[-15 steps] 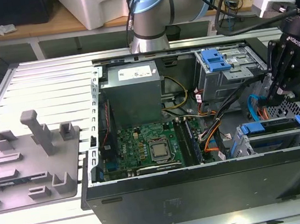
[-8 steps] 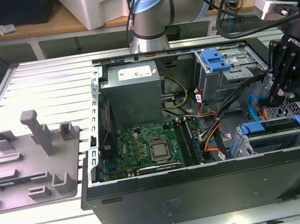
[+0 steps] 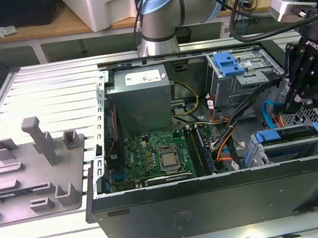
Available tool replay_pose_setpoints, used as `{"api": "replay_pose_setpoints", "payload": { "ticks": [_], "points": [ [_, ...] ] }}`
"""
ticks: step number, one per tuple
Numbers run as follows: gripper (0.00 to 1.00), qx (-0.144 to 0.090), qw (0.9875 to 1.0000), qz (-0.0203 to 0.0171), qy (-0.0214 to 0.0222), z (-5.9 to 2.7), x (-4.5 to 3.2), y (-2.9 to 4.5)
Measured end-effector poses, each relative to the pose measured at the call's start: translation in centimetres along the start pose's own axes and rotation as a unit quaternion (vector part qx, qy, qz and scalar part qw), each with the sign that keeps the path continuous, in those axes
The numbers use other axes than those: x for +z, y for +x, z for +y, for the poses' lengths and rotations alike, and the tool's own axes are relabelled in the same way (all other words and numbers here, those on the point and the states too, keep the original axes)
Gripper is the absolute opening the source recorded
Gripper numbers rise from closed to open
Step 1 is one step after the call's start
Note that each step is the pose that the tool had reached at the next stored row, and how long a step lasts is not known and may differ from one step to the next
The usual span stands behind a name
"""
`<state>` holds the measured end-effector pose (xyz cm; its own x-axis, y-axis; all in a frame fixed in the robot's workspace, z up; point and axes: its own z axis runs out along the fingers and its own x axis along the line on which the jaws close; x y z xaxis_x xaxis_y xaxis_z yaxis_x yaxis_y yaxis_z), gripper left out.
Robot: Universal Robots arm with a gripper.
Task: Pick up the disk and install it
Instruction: 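Insert the first disk wire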
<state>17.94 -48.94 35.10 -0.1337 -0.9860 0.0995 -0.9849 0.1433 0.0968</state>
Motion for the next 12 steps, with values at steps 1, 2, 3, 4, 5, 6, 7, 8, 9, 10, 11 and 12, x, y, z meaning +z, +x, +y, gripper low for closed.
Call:
{"api": "replay_pose_setpoints", "payload": {
  "ticks": [1,2,3,4,5,6,7,8,9,10,11,12],
  "points": [
    [0.17,0.000,1.0000,0.0000,0.0001,0.00,-0.03,0.04],
    [0.17,0.000,1.0000,-0.0001,0.0008,0.00,-0.05,0.10],
    [0.17,0.000,1.0000,-0.0004,0.0019,0.00,-0.05,0.15],
    [0.17,0.000,1.0000,-0.0006,0.0031,-0.01,-0.05,0.21],
    [0.17,0.000,1.0000,-0.0007,0.0042,-0.03,-0.04,0.32],
    [0.17,0.000,1.0000,-0.0009,0.0056,-0.05,-0.03,0.46],
    [0.17,0.000,1.0000,-0.0010,0.0068,-0.07,-0.02,0.58],
    [0.17,0.000,1.0000,-0.0012,0.0079,-0.09,-0.02,0.70],
    [0.17,0.000,0.9999,-0.0015,0.0099,-0.12,0.01,0.92],
    [0.17,0.000,0.9999,-0.0017,0.0115,-0.14,0.01,1.03],
    [0.17,0.000,0.9999,-0.0019,0.0129,-0.15,0.02,1.13],
    [0.17,-0.001,0.9999,-0.0021,0.0141,-0.16,0.02,1.21]
  ]
}}
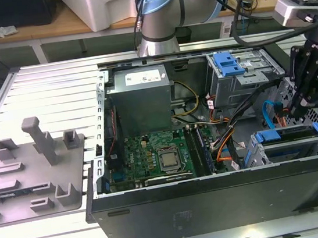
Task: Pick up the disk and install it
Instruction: 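Insert the first disk wire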
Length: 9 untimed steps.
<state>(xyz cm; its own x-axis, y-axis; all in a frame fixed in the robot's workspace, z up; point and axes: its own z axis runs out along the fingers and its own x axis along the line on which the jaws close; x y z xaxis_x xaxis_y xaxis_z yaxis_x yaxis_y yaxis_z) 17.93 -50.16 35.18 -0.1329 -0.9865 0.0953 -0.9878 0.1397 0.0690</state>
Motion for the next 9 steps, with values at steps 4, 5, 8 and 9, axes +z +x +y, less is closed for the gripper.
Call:
{"api": "replay_pose_setpoints", "payload": {
  "ticks": [4,5,8,9],
  "points": [
    [0.17,-0.001,1.0000,-0.0008,0.0058,-0.05,0.02,0.38],
    [0.17,-0.001,1.0000,-0.0014,0.0082,-0.07,0.03,0.47],
    [0.17,-0.001,0.9998,-0.0146,0.0149,0.01,0.04,0.75],
    [0.17,-0.001,0.9997,-0.0198,0.0165,0.05,0.03,0.84]
  ]
}}
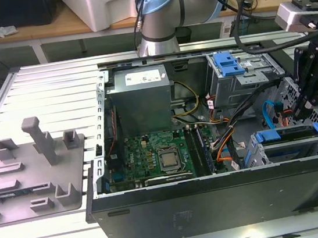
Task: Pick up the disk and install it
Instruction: 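Insert the first disk wire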
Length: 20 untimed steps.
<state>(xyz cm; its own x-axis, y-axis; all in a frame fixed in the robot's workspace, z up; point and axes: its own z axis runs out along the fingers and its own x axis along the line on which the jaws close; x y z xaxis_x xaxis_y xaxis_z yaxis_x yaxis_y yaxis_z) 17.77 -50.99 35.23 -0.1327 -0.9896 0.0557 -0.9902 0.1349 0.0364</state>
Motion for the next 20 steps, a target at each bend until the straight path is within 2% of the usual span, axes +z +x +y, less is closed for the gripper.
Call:
{"api": "replay_pose_setpoints", "payload": {
  "ticks": [2,11,20],
  "points": [
    [0.17,0.000,0.9999,-0.0119,0.0022,0.07,0.01,0.36],
    [0.17,0.000,0.9999,-0.0122,0.0024,0.07,0.02,0.50],
    [0.17,0.000,0.9999,-0.0123,0.0024,0.29,0.07,1.14]
  ]
}}
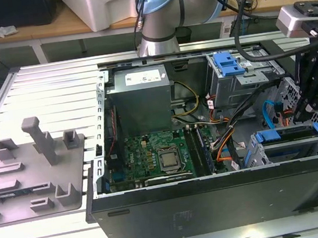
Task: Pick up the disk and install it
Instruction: 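Insert the first disk wire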
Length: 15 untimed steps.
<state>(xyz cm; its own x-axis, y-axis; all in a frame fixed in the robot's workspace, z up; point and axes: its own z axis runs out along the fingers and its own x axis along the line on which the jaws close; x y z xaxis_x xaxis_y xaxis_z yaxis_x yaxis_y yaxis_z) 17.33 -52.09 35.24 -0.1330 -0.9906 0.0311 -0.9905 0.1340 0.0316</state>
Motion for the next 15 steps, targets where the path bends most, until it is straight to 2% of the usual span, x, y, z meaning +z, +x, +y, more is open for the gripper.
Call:
{"api": "replay_pose_setpoints", "payload": {
  "ticks": [10,15],
  "points": [
    [0.17,0.000,1.0000,0.0001,0.0000,-0.04,0.01,0.69],
    [0.17,0.000,1.0000,0.0000,0.0000,0.04,0.04,0.74]
  ]
}}
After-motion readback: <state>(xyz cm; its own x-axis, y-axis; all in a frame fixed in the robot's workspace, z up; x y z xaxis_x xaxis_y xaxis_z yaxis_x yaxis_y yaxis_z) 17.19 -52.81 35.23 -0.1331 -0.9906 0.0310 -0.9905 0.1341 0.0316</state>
